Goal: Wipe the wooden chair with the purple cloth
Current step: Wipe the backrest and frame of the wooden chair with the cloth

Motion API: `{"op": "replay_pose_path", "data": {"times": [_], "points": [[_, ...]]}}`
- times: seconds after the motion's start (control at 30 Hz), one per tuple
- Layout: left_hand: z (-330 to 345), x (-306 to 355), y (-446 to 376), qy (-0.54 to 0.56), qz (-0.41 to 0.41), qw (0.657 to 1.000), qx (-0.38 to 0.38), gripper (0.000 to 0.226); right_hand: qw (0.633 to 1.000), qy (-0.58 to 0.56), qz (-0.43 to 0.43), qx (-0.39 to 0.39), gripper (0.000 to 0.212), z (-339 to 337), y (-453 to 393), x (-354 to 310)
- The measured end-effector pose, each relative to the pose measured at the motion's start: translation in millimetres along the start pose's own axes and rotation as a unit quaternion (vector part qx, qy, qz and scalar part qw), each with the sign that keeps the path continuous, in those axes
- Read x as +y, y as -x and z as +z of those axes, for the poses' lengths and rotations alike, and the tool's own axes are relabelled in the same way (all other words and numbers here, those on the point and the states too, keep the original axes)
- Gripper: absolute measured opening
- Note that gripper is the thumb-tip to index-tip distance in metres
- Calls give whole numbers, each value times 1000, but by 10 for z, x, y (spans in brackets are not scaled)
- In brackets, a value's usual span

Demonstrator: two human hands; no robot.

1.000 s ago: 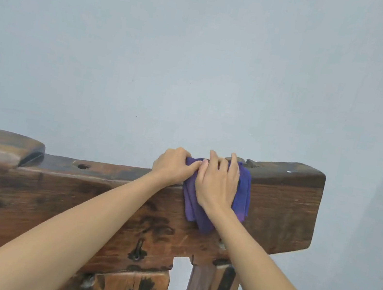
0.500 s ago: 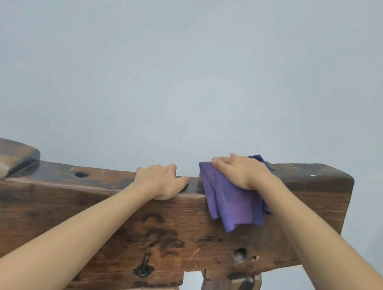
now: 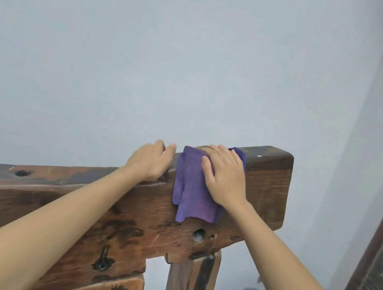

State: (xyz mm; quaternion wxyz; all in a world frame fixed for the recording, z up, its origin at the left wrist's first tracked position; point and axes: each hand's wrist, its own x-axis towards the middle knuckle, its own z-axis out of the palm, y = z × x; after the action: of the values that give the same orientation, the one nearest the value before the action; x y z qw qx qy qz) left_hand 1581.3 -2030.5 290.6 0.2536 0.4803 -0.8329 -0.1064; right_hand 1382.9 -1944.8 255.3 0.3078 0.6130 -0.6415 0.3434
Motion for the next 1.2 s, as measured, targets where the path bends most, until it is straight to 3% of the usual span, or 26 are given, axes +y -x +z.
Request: {"op": "replay_pose_path", "data": {"times": [0.1,0.2,0.33,0.43,0.53,0.6,0.67,0.73,0.8,0.87,0.9,0.97,1.03,1.13,1.2], "points": [[129,553,-113,51,44,997,-35,58,999,12,46,18,46,82,29,37],[244,662,-231,34,37,998,-45,72,998,12,53,10,52,51,17,254],[347,574,-267,26,28,999,1,55,996,27,81,-21,51,-117,-154,840],[362,608,-258,-25,27,999,10,67,990,50,120,-50,42,-270,-359,1311],[385,671,-262,-63,37,997,26,78,964,84,192,-164,51,-399,-706,1640],[392,657,-238,-63,37,996,41,72,921,93,266,-271,57,-402,-966,1735],[391,658,-236,-47,34,997,50,68,886,96,318,-325,66,-310,-1210,1806],[396,677,-229,-39,32,997,62,69,861,108,334,-367,62,-168,-1382,1817],[407,698,-221,-41,31,996,72,73,845,120,305,-422,45,-52,-1450,1733],[406,702,-241,-32,23,996,78,75,852,90,261,-445,30,29,-1471,1545],[414,694,-268,-28,21,996,77,76,854,66,238,-458,32,55,-1472,1438],[435,689,-305,-21,15,997,68,79,857,5,235,-459,58,60,-1407,1171],[432,682,-341,-14,-5,999,44,77,879,-1,216,-426,77,-7,-1296,871],[399,679,-328,21,-30,999,25,68,925,31,133,-356,73,-114,-962,456],[345,681,-317,52,-38,998,11,75,955,28,84,-282,69,-160,-688,244]]}}
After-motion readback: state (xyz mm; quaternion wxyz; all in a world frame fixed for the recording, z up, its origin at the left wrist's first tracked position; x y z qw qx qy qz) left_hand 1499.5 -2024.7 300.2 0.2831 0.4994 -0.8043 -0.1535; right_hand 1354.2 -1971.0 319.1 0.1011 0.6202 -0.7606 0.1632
